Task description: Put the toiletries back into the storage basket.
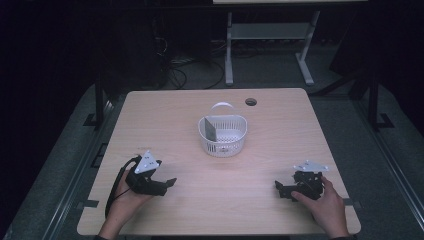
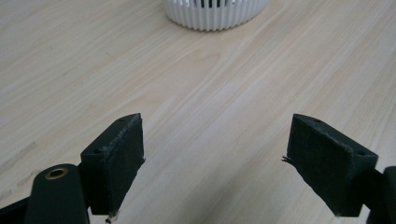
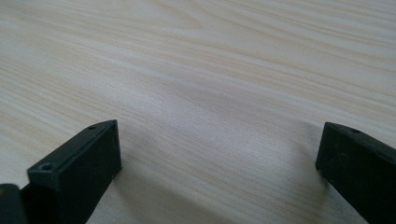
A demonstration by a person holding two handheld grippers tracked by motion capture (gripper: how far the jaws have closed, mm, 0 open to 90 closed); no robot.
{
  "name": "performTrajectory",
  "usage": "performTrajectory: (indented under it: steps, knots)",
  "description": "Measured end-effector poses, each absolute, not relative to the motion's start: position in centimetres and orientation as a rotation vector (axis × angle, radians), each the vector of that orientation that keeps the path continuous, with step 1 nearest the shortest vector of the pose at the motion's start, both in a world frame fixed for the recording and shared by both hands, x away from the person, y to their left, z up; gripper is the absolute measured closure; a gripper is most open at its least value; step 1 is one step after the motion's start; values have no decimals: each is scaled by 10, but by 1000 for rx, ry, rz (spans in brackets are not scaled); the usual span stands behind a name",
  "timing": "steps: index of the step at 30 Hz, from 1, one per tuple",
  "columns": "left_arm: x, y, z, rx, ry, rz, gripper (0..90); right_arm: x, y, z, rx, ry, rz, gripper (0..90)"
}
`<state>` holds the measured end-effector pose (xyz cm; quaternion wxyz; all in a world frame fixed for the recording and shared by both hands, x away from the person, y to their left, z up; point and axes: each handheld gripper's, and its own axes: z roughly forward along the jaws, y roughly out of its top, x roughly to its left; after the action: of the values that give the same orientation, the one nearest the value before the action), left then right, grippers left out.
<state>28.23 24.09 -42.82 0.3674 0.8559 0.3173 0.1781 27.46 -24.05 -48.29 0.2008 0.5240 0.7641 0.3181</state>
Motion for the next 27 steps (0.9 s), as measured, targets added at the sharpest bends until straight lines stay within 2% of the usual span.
performTrajectory:
  steps: [27]
  knots:
    - [269, 262, -470, 2222, 930, 437, 138, 274, -240, -483, 1467, 2134, 887, 0]
